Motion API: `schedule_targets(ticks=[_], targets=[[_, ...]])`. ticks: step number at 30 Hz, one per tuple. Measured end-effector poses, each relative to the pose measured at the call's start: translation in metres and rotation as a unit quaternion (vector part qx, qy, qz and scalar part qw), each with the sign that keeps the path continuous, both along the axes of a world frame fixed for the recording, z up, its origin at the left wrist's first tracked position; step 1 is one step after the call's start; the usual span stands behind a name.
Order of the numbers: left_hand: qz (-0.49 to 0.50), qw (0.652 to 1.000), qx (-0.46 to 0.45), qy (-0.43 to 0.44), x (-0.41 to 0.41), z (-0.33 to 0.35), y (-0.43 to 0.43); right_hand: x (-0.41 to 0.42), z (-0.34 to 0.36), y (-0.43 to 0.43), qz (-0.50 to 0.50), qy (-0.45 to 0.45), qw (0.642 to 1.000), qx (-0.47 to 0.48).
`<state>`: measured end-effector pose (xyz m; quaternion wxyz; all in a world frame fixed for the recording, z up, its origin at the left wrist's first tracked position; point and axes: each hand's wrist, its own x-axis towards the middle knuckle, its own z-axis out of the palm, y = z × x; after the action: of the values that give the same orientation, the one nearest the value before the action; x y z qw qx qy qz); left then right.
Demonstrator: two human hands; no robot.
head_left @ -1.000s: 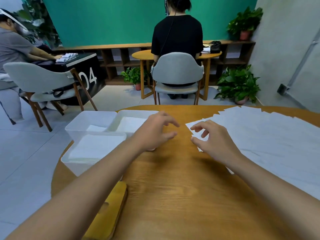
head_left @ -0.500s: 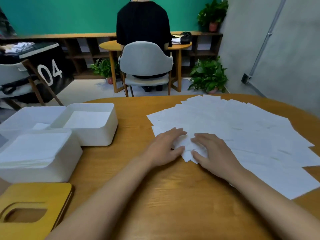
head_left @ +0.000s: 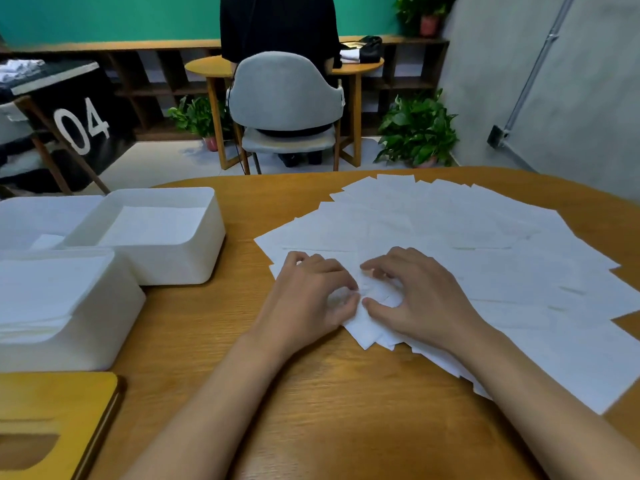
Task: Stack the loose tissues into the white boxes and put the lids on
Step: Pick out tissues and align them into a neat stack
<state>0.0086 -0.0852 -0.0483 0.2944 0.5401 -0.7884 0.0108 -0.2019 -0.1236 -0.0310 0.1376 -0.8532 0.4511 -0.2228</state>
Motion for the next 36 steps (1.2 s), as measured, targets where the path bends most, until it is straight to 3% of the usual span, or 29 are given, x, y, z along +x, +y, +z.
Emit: schedule_targets(ticks=[7,10,13,19,22,25,29,32,34,36], targets=[[-0.048,0.993,-0.089,0.066,-0.009,0.009,0.007,0.007,-0.012,-0.005,0.034,-0.154,0.984,-0.088],[-0.039,0.990,-0.069,0.114,-0.004,0.012,0.009,0.005,-0.009,-0.007,0.025,-0.244,0.967,-0.062],[-0.001,0.983,-0.010,0.183,0.005,0.012,0.006,-0.002,-0.003,-0.009,0.020,-0.331,0.943,0.028],[-0.007,0.885,0.145,0.442,0.012,0.023,0.002,-0.012,0.010,-0.003,0.036,-0.432,0.886,0.166],[-0.016,0.849,0.159,0.504,0.010,0.030,0.005,-0.013,0.015,-0.001,0.048,-0.450,0.874,0.178],[-0.010,0.841,0.140,0.522,0.003,0.030,0.005,-0.015,0.020,0.002,0.097,-0.465,0.857,0.201],[-0.004,0.854,0.125,0.505,-0.011,0.031,0.002,-0.023,0.027,0.000,0.105,-0.379,0.906,0.158],[-0.016,0.839,0.136,0.527,-0.020,0.029,-0.003,-0.030,0.026,-0.007,0.066,-0.316,0.931,0.172],[0.003,0.852,0.117,0.510,-0.024,0.021,-0.013,-0.039,0.028,-0.014,0.028,-0.320,0.930,0.182],[0.027,0.888,0.084,0.450,-0.028,0.015,-0.020,-0.051,0.028,-0.024,-0.021,-0.318,0.937,0.145]])
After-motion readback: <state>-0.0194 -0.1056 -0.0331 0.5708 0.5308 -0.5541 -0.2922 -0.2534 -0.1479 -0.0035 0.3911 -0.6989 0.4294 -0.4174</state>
